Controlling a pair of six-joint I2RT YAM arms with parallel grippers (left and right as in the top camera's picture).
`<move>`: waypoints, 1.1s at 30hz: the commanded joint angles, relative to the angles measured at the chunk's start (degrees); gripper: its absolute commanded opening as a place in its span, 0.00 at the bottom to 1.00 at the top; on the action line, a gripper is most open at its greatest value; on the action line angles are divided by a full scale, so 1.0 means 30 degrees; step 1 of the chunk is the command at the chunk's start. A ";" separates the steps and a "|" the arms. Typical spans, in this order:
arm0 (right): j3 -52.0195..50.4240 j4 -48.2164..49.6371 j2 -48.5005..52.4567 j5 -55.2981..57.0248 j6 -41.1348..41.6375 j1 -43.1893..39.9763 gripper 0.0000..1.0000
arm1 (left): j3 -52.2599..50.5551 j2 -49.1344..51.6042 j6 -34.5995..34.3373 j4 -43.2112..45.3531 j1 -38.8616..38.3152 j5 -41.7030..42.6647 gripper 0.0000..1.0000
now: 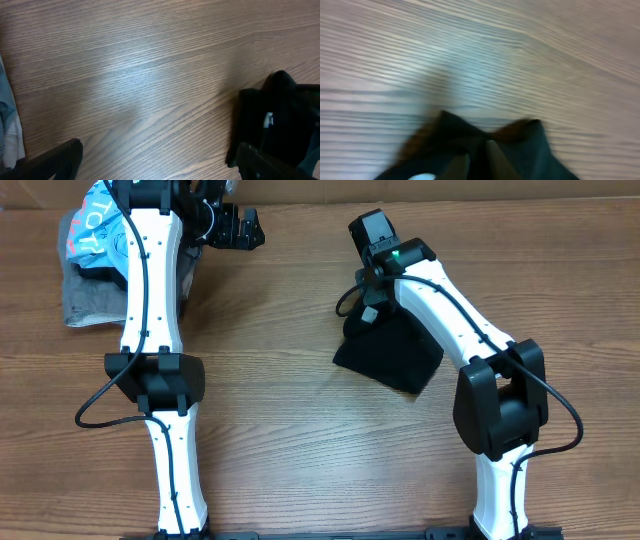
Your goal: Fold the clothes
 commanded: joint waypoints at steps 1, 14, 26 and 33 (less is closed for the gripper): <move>0.0707 0.0080 -0.0022 -0.3920 0.0058 0.0080 0.78 | 0.0459 -0.0277 0.0459 -0.0036 -0.0087 0.0168 1.00; 1.2575 -0.9530 -0.1013 -0.4422 0.6069 -0.2739 1.00 | -0.0153 -0.0233 0.3723 -0.0430 -0.1829 0.2922 1.00; 1.4885 -1.4564 -0.1056 -0.4430 0.6120 -0.7715 1.00 | -0.5763 -0.0138 0.6958 0.2127 -0.7082 0.3147 1.00; 1.4877 -1.4659 -0.1056 -0.4422 0.5960 -0.7941 1.00 | -0.9355 -0.0131 0.4656 0.5646 -0.8728 0.1421 1.00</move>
